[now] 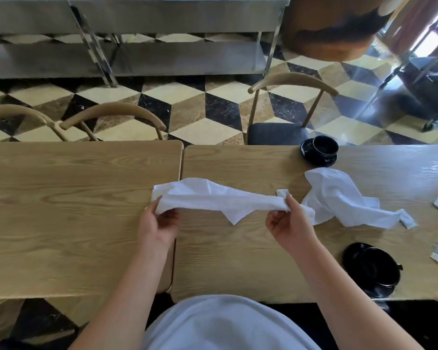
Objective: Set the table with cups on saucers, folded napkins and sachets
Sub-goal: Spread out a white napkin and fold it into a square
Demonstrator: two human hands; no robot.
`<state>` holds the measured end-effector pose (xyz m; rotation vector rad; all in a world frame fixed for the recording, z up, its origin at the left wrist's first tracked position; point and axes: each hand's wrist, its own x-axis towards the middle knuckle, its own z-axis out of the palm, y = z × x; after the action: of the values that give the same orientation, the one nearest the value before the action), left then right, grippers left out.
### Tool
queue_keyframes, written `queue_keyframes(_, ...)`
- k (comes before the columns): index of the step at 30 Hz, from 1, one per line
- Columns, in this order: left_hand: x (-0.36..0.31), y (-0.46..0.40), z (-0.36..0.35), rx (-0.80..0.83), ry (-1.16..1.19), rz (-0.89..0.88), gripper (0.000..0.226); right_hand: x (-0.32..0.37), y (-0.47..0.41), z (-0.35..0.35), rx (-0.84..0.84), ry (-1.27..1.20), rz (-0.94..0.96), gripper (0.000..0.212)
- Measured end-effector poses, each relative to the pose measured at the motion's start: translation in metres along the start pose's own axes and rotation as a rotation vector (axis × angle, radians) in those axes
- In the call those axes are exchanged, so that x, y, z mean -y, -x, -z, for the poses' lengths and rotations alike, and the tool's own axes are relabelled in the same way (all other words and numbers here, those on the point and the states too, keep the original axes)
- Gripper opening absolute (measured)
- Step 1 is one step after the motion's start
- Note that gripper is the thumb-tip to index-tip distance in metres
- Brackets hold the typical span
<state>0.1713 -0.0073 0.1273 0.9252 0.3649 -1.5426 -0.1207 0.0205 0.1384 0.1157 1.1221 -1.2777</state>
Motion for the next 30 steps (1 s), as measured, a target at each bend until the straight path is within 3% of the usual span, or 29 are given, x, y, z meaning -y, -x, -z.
queue_keyframes(4, -0.021, -0.025, -0.028, -0.074, -0.254, -0.005, 0.022, 0.031, -0.008, -0.02, -0.074, 0.207, 0.104, 0.019)
queue_keyframes(6, -0.027, -0.035, -0.053, -0.093, -0.429, -0.044, 0.024, 0.05, -0.02, -0.039, -0.121, 0.464, 0.233, 0.019)
queue_keyframes(9, -0.035, -0.036, -0.104, -0.088, -0.651, -0.127, 0.018, 0.085, -0.029, -0.077, -0.165, 0.776, 0.346, 0.041)
queue_keyframes(11, -0.045, -0.027, -0.145, 0.036, -0.594, -0.137, 0.023, 0.107, -0.03, -0.108, -0.128, 0.8, 0.424, 0.05)
queue_keyframes(14, -0.065, -0.02, -0.2, 0.248, -0.332, -0.136, 0.039, 0.135, -0.031, -0.147, -0.074, 0.608, 0.485, 0.049)
queue_keyframes(19, -0.086, 0.002, -0.249, 0.473, -0.092, -0.146, 0.036, 0.162, -0.02, -0.17, 0.061, 0.444, 0.576, 0.054)
queue_keyframes(24, -0.088, -0.002, -0.216, 0.487, -0.145, -0.177, 0.041, 0.14, -0.016, -0.128, 0.076, 0.402, 0.583, 0.037)
queue_keyframes(26, -0.078, -0.014, -0.173, 0.419, -0.223, -0.155, 0.044, 0.116, -0.016, -0.096, 0.061, 0.397, 0.554, 0.025)
queue_keyframes(30, -0.05, -0.036, -0.07, 0.166, -0.402, -0.064, 0.036, 0.059, -0.025, -0.02, -0.01, 0.44, 0.335, 0.032)
